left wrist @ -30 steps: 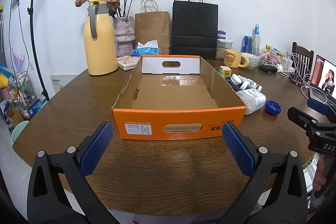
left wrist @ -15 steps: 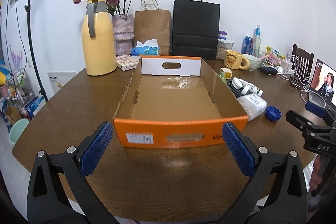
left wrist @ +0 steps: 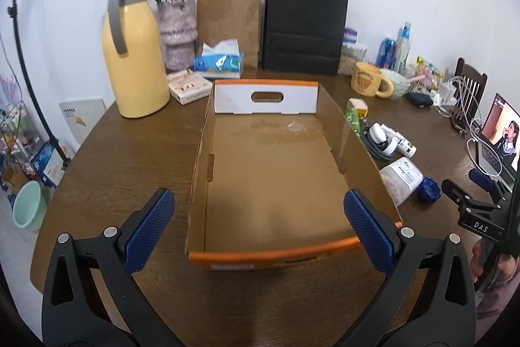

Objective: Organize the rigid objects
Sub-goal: 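Grip the orange box wall with the left tool while the right tool grasps the blue cap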

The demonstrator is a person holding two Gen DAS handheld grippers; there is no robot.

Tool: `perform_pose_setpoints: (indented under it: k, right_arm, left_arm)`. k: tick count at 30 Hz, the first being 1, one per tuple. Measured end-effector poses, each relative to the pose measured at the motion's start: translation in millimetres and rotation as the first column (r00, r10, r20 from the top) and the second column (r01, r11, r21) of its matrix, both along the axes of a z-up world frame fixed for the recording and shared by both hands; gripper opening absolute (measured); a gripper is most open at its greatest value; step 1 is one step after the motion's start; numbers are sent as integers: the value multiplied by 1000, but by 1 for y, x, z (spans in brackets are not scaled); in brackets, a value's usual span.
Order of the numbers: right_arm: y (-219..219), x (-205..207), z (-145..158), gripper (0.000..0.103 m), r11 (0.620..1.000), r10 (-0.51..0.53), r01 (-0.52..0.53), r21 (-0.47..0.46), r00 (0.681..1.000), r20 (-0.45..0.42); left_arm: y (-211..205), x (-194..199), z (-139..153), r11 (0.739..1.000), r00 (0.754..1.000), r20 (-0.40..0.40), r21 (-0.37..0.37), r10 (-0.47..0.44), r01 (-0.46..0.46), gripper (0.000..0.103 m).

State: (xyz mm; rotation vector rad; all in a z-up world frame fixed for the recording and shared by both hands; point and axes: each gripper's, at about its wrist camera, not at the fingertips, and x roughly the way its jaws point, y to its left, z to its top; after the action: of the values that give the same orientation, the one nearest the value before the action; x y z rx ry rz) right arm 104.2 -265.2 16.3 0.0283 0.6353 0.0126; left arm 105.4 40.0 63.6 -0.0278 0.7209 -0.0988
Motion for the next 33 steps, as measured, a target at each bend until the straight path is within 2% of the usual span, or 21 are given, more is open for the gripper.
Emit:
perform_pose_setpoints:
  k: [4, 11, 16, 20, 26, 28, 30, 32, 33]
  right_arm:
    - [-9, 20, -7, 103, 999, -36, 36, -8, 998, -60]
    - [-23, 45, -23, 103, 996, -82, 73, -60, 983, -166]
    - [-30, 53, -31, 103, 994, -103, 91, -61, 969, -225]
    - [-33, 58, -38, 103, 993, -114, 106, -44, 960, -255]
    - [-34, 65, -48, 103, 991, -136, 133, -30, 943, -305]
    - [-36, 65, -49, 103, 989, -145, 146, -18, 940, -310]
    - [-37, 65, -49, 103, 988, -152, 156, -13, 938, -313]
    - [-37, 64, -49, 103, 986, -159, 164, -12, 936, -315]
    - [-37, 64, -49, 103, 985, -166, 170, -15, 934, -317]
  left_arm:
    - [7, 33, 0, 1000, 996, -92, 6, -1, 2, 103]
    - [23, 87, -6, 994, 982, -182, 103, 55, -36, 103]
    - [41, 131, -28, 989, 949, -295, 125, 112, -78, 103]
    - [56, 156, -49, 989, 919, -370, 96, 138, -110, 101]
    - [71, 176, -72, 990, 889, -438, 9, 132, -143, 86]
    - [71, 177, -78, 989, 880, -457, -10, 127, -148, 70]
    - [69, 179, -80, 990, 875, -470, -20, 113, -139, 62]
    - [67, 180, -81, 991, 878, -467, -29, 105, -134, 59]
    - [66, 182, -83, 990, 879, -466, -34, 103, -135, 52]
